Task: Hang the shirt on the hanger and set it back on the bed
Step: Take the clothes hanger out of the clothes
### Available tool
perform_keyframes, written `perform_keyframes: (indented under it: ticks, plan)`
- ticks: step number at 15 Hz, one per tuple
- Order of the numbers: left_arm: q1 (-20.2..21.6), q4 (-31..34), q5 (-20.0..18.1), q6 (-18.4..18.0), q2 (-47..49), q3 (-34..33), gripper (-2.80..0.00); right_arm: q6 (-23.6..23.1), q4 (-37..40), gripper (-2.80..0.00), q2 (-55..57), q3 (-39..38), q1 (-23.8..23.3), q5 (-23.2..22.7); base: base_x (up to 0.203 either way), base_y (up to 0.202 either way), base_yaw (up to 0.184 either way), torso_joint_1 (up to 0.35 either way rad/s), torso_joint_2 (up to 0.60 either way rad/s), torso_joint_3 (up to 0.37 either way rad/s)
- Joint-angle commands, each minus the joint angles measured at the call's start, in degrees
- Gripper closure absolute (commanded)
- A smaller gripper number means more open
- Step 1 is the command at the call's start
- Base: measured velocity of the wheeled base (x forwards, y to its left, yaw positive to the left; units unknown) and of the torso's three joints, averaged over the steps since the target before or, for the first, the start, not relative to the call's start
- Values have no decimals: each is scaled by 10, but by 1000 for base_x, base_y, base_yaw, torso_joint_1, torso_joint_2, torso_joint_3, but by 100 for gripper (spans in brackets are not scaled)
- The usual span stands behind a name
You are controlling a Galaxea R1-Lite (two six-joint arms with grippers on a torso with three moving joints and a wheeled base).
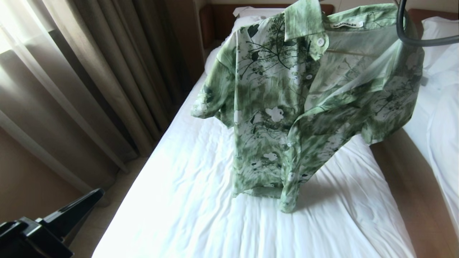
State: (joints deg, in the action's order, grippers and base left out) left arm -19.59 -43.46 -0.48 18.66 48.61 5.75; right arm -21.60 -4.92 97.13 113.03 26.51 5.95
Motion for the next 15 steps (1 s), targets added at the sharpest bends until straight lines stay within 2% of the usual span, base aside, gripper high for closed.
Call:
perform_keyframes:
  ticks: [1,4,15]
  plan:
    - [0,-2,0,6,-7,-8,0,-1,-1,0,1,0,0,0,0,0,0,0,0,0]
    - [0,-3,0,25,-7,-12,0,-1,-1,0,1,0,0,0,0,0,0,0,0,0]
    - [0,-3,-2,24,20,0,0,0,3,0,-1,0,-1,-1,0,0,0,0,0,0]
